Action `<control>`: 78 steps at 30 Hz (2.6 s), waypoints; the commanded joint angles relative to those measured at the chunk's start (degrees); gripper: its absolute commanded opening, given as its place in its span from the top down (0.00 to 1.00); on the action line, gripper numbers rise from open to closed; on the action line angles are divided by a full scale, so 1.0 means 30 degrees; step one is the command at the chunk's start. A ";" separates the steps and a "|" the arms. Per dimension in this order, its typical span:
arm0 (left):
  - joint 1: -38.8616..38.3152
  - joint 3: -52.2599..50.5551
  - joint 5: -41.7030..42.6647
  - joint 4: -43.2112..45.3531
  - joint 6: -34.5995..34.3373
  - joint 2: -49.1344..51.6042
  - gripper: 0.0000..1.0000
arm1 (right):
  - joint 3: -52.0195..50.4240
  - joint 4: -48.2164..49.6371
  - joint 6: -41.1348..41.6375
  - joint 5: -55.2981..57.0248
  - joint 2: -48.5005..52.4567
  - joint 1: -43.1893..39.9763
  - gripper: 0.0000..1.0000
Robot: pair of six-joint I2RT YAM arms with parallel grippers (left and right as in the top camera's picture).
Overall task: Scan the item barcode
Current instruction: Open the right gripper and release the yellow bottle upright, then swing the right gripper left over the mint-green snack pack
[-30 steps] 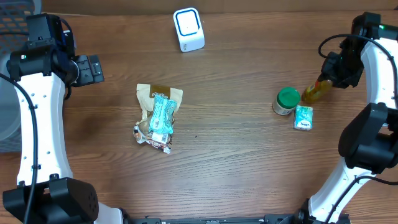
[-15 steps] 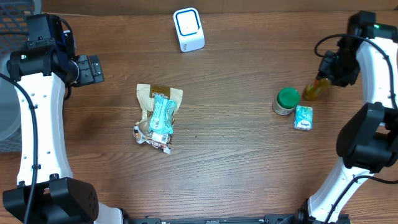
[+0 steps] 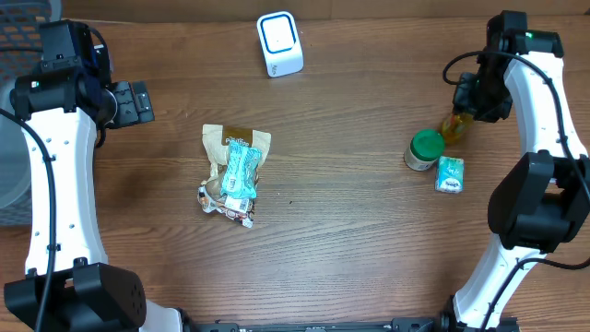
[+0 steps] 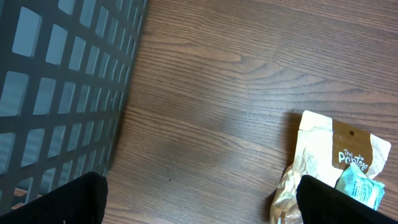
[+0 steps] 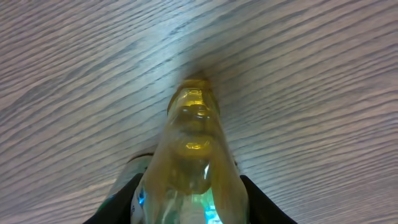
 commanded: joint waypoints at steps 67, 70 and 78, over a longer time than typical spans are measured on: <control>-0.0044 0.0357 -0.0095 0.0015 0.0408 -0.0240 0.00 | 0.1931 -0.1020 0.2361 -0.8670 -0.2317 1.1715 0.28; -0.0044 0.0357 -0.0095 0.0022 0.0408 -0.0240 0.00 | 0.0466 0.0532 0.3351 -0.8670 -0.2142 1.2925 0.27; -0.0044 0.0357 -0.0095 0.0015 0.0408 -0.0240 0.00 | -0.2266 0.3417 0.4095 -0.7723 -0.2069 1.4542 0.23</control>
